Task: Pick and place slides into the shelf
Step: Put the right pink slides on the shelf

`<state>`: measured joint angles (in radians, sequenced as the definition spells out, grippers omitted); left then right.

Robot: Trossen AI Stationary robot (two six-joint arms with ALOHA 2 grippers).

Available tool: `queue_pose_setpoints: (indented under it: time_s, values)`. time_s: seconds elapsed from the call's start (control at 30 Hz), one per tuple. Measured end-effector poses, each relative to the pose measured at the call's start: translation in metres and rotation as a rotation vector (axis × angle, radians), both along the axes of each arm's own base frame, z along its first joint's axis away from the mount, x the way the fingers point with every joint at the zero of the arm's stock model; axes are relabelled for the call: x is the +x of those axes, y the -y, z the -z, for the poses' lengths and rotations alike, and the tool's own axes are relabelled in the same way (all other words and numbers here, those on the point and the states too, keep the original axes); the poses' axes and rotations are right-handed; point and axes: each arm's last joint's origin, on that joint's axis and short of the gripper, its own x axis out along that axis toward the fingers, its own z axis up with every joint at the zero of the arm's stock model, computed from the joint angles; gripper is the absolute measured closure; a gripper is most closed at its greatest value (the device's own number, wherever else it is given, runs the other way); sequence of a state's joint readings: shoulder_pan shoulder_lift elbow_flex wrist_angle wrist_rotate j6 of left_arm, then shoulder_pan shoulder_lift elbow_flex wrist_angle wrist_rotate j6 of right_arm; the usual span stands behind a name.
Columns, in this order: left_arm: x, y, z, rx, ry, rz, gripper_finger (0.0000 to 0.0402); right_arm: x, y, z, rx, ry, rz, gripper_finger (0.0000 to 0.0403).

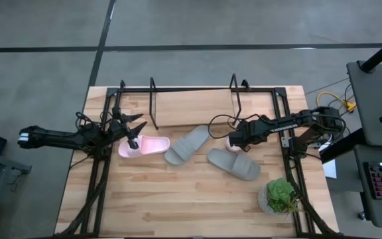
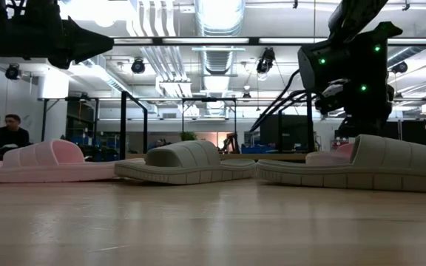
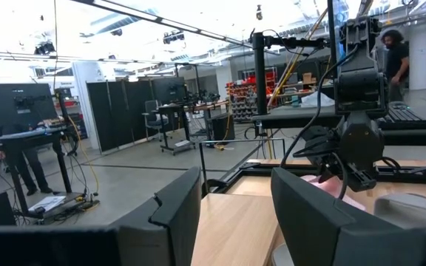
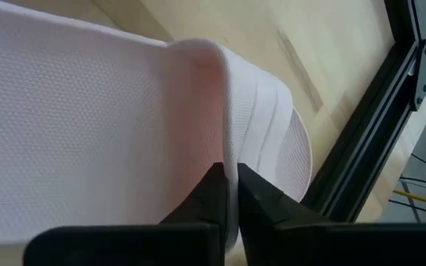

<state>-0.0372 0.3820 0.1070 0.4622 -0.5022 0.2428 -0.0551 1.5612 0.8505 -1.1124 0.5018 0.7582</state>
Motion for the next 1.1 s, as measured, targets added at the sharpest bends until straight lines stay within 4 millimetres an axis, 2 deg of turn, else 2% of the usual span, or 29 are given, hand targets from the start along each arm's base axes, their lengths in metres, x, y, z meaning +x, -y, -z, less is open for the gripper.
queue_pose_setpoints:
  time_s: [0.17,0.4,0.63,0.87,1.1]
  values:
    - [0.0,0.0,0.0,0.0,0.0,0.0,0.025,0.001,0.0,-0.004,0.006,-0.017,-0.005,0.0392]
    - [0.0,0.0,0.0,0.0,0.0,0.0,0.025,0.012,0.0,-0.022,0.03,-0.001,-0.049,0.0393]
    - [0.0,0.0,0.0,0.0,0.0,0.0,0.025,0.032,-0.003,-0.053,0.175,0.056,-0.163,0.0394]
    - [0.0,0.0,0.0,0.0,0.0,0.0,0.025,0.043,-0.003,-0.093,0.176,0.084,-0.21,0.0394]
    - [0.0,0.0,0.0,0.0,0.0,0.0,0.025,0.053,-0.008,-0.121,0.181,0.156,-0.294,0.0394]
